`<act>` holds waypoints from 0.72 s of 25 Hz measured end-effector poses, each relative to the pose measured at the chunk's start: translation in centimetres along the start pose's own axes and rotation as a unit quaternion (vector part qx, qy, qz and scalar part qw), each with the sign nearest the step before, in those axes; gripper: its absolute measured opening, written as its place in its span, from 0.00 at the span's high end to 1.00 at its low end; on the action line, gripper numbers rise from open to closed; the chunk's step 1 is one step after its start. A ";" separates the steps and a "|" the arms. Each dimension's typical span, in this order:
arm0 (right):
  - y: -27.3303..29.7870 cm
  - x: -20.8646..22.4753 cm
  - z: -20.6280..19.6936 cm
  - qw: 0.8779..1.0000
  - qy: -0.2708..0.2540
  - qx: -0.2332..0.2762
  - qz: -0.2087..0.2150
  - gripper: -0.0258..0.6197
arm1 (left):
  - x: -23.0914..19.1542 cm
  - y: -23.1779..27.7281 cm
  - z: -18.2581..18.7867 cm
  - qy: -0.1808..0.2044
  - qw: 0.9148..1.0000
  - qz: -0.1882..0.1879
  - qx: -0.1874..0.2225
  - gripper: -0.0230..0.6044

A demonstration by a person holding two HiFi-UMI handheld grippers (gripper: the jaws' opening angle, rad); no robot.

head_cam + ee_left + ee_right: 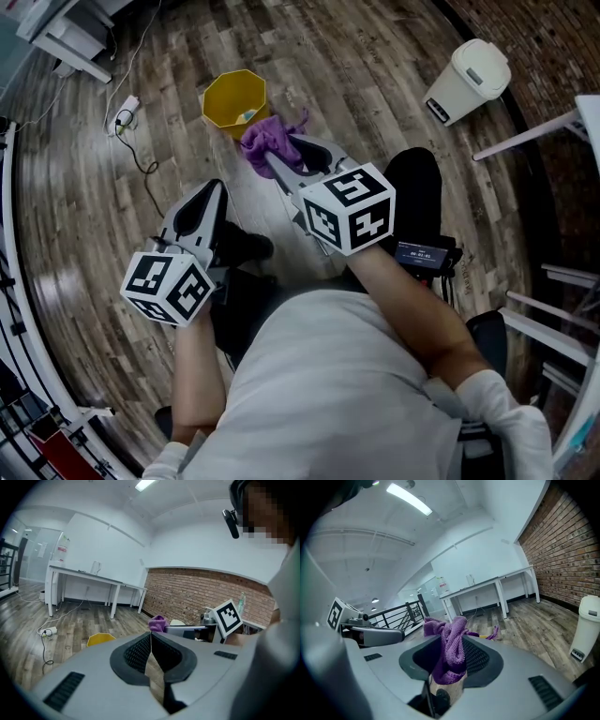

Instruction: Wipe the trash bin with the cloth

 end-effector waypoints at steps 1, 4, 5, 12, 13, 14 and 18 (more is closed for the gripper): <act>0.0 0.0 0.1 1.000 0.002 0.001 0.001 0.74 | 0.1 -0.1 0.3 0.002 1.000 -0.001 0.002 0.95; 0.2 -0.1 0.2 1.000 0.005 0.004 0.002 0.74 | -0.1 -0.2 0.7 0.004 1.000 -0.001 0.004 0.95; 0.3 -0.1 0.2 1.000 0.004 0.004 0.002 0.74 | -0.2 -0.2 0.6 0.004 1.000 -0.001 0.003 0.95; 0.4 -0.2 -0.1 1.000 0.003 0.003 0.004 0.74 | 0.4 0.0 0.2 0.009 1.000 -0.006 -0.005 0.95; 0.4 -0.2 -0.1 1.000 0.003 0.002 0.004 0.74 | 0.4 0.0 0.2 0.010 1.000 -0.006 -0.005 0.95; 0.4 -0.2 -0.1 1.000 0.003 0.002 0.004 0.74 | 0.4 0.0 0.2 0.010 1.000 -0.006 -0.005 0.95; 0.4 -0.3 -0.1 1.000 0.000 0.000 0.005 0.74 | 0.4 -0.1 0.3 0.010 1.000 -0.006 -0.005 0.95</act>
Point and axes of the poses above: the fingertips, and each gripper's own axes: y forward along the fingers, x to its right, z out of its top, the point moved 1 cm from there along -y, backward along the fingers, and after that the axes turned 6 degrees about z, right-handed, at the moved point
